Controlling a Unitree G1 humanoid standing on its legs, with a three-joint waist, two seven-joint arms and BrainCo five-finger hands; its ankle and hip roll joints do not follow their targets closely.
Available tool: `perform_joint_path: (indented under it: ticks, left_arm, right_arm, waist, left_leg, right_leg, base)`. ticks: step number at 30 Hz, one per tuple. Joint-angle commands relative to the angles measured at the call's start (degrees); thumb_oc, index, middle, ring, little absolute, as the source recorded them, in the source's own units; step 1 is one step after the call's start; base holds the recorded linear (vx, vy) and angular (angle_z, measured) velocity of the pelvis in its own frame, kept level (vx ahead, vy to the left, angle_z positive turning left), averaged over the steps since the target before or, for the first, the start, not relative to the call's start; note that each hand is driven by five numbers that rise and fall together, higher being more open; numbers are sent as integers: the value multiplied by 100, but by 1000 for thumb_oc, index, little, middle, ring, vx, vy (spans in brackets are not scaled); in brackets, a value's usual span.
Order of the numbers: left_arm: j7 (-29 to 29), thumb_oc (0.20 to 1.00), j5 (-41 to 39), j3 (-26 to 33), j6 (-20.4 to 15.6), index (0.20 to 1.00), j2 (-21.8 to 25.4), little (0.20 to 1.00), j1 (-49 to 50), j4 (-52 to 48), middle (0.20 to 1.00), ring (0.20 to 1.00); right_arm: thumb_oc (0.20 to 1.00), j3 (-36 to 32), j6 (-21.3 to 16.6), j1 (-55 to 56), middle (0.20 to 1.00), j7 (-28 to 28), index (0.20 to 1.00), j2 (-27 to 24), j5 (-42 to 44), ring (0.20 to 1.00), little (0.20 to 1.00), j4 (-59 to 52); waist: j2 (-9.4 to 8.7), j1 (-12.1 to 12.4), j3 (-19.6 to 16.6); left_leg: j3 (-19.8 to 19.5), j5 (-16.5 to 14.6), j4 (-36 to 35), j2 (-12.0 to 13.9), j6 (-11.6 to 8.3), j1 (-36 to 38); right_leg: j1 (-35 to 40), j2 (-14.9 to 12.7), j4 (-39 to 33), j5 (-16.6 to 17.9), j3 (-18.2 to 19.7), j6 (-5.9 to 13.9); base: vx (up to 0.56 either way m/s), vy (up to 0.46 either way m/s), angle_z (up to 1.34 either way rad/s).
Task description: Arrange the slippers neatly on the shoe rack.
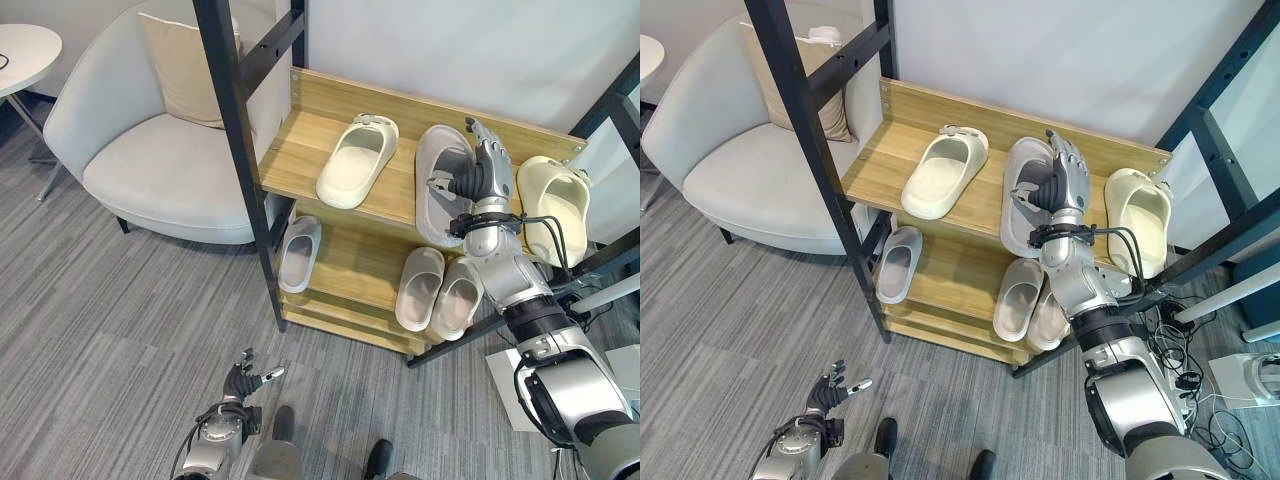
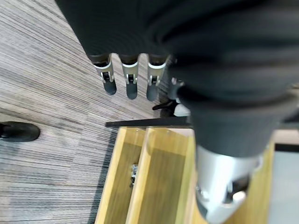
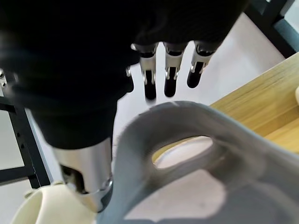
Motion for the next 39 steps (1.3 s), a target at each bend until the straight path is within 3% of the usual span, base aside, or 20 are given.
perform_joint_path:
  ticks: [1,3,4,5,6,13,19,20,21,22,24,26,27,28,30,33,35,36,39]
  left_arm:
    - [94,1000,-178,-461,-317,1000,48,1000,-380,-30,1000,1000]
    - [101,1000,-201,-487,-323,1000,51,1000,-410,1,1000,1000]
    - [111,1000,-221,-519,-322,1000,69,1000,-421,24,1000,1000]
    - [143,1000,-268,-556,-312,1000,88,1000,-475,36,1000,1000]
    - [154,1000,-278,-570,-311,1000,100,1000,-492,21,1000,1000]
    - [205,1000,-292,-569,-258,1000,101,1000,-541,18,1000,1000]
    - [181,1000,-286,-533,-195,1000,67,1000,-481,60,1000,1000]
    - [185,1000,-288,-496,-177,1000,59,1000,-471,21,1000,1000]
    - [230,1000,-209,-349,-106,1000,17,1000,-434,-87,1000,1000]
    - [231,1000,-205,-364,-100,1000,28,1000,-410,-95,1000,1000]
    - [285,1000,-83,-204,-66,1000,-17,1000,-341,-152,1000,1000]
    - [353,1000,53,-62,-40,1000,-61,1000,-263,-165,1000,1000]
    - [397,1000,212,94,-16,1000,-90,1000,-134,-213,1000,1000]
    - [398,1000,215,94,-14,1000,-88,1000,-120,-217,1000,1000]
    - [423,1000,214,181,-13,1000,-93,1000,-38,-271,1000,1000]
    - [297,1000,132,285,21,1000,-66,1000,169,-463,1000,1000]
    - [174,1000,120,315,51,1000,-60,1000,202,-395,1000,1000]
    - [113,1000,112,322,47,1000,-39,1000,232,-408,1000,1000]
    - [61,1000,119,282,-1,1000,-14,1000,196,-424,1000,1000]
  right_arm:
    - [1000,547,72,-980,1000,-66,1000,-394,454,1000,1000,1441]
    - [1000,606,30,-1166,1000,-62,1000,-393,577,1000,1000,1741]
    - [815,659,26,-1318,815,-31,815,-401,707,815,815,2054]
    - [435,729,-14,-1559,435,-11,435,-360,959,435,435,2516]
    - [200,771,-31,-1656,200,25,200,-356,1051,200,200,2699]
    - [200,825,-126,-1827,200,164,200,-409,1535,200,200,3034]
    - [200,574,-283,-1501,200,90,200,-391,2126,200,200,2313]
    - [200,472,-315,-1280,200,-33,200,-380,2141,200,200,1668]
    - [200,130,-408,-600,200,-337,200,-280,1952,200,200,-70]
    - [200,92,-352,-513,200,-331,200,-274,1920,200,200,-172]
    - [200,-402,-459,359,200,-529,200,-174,1536,200,200,-1633]
    - [200,-917,-785,1110,200,-675,200,60,1318,200,200,-3124]
    - [200,-1243,-1286,1824,200,-608,200,377,1112,200,200,-4677]
    - [200,-1248,-1274,1859,200,-595,200,388,1106,200,200,-4716]
    - [200,-1153,-1799,2283,200,-176,200,713,1861,200,200,-5470]
    - [200,-612,-2481,2724,200,1004,200,988,4154,200,200,-5811]
    - [200,110,-2448,2819,200,1797,200,977,5270,200,200,-5912]
    - [200,574,-2180,2825,200,2228,200,774,5544,200,200,-5875]
    - [200,1129,-1923,2645,200,2570,200,698,5648,200,200,-5609]
  waist:
    - [113,289,-46]
    - [111,297,-42]
    - [104,310,-49]
    - [98,327,-46]
    - [91,323,-44]
    - [68,250,-66]
    - [110,113,-128]
    - [131,72,-128]
    - [193,-36,-112]
    - [183,-27,-129]
    - [236,-112,-136]
    - [284,-186,-147]
    - [329,-288,-147]
    - [326,-290,-153]
    - [340,-371,-149]
    - [367,-432,-154]
    - [375,-431,-154]
    - [380,-407,-162]
    - [391,-349,-137]
  left_leg:
    - [-151,-421,-13,-48,-31,99]
    - [-153,-415,-11,-43,-38,85]
    - [-155,-410,-11,-40,-43,76]
    - [-156,-399,-7,-36,-48,61]
    - [-156,-395,-6,-36,-52,57]
    - [-154,-394,-6,-16,-64,85]
    - [-117,-402,-35,18,-79,189]
    - [-111,-405,-39,23,-79,210]
    - [-92,-414,-39,28,-76,224]
    - [-94,-416,-39,29,-76,230]
    - [-97,-441,-39,33,-77,257]
    - [-107,-461,-39,39,-83,283]
    - [-103,-450,-39,45,-102,288]
    - [-105,-451,-39,45,-103,294]
    - [-83,-434,-39,55,-119,299]
    - [-49,-403,-39,68,-144,315]
    - [-41,-378,-39,76,-172,316]
    - [-54,-359,-39,80,-187,303]
    - [-104,-334,-39,91,-207,270]
  right_leg:
    - [115,-33,10,-125,224,344]
    - [101,-31,5,-120,224,344]
    - [91,-26,-3,-120,223,345]
    - [72,-21,-12,-107,229,345]
    - [64,-16,-17,-102,239,344]
    - [83,-3,-18,-109,269,338]
    - [128,4,-19,-146,299,314]
    - [133,8,-19,-156,309,311]
    - [133,12,-15,-175,337,303]
    - [141,13,-16,-178,334,304]
    - [161,8,-11,-211,329,303]
    - [182,6,-6,-258,310,295]
    - [194,12,4,-296,300,284]
    - [201,12,4,-298,298,284]
    - [209,10,12,-304,299,273]
    - [229,20,33,-315,307,255]
    - [248,28,46,-323,294,239]
    - [240,31,81,-339,274,227]
    - [219,32,137,-366,229,211]
  base:
    - [0,0,0]
    - [0,3,2]
    - [-6,12,4]
    - [0,0,0]
    - [-7,5,-4]
    - [0,0,0]
    - [0,0,0]
    - [0,0,0]
    - [0,0,0]
    - [15,-12,6]
    - [30,-21,1]
    - [31,-47,-4]
    - [18,-51,6]
    - [-34,-52,0]
    - [-26,-30,-14]
    - [-17,-36,-10]
    - [-32,-54,-15]
    - [-26,-44,-3]
    - [-41,-49,7]
